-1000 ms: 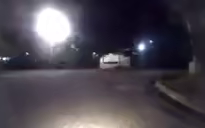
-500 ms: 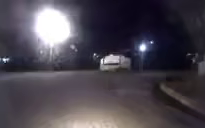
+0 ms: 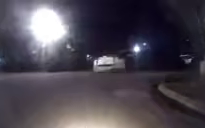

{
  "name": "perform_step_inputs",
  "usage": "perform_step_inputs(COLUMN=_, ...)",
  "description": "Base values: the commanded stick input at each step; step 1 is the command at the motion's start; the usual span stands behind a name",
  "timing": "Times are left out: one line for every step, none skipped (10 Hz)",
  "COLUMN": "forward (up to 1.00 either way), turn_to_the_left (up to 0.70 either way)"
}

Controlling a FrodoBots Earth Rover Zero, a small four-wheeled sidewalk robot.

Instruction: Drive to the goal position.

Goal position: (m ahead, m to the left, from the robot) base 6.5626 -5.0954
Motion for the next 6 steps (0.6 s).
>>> perform_step_inputs(forward=0.70, turn_to_the_left=0.00)
perform_step_inputs(forward=0.70, turn_to_the_left=0.00)
perform_step_inputs(forward=0.70, turn_to_the_left=0.00)
perform_step_inputs(forward=0.70, turn_to_the_left=0.00)
perform_step_inputs(forward=0.70, turn_to_the_left=0.00)
perform_step_inputs(forward=0.70, turn_to_the_left=0.00)
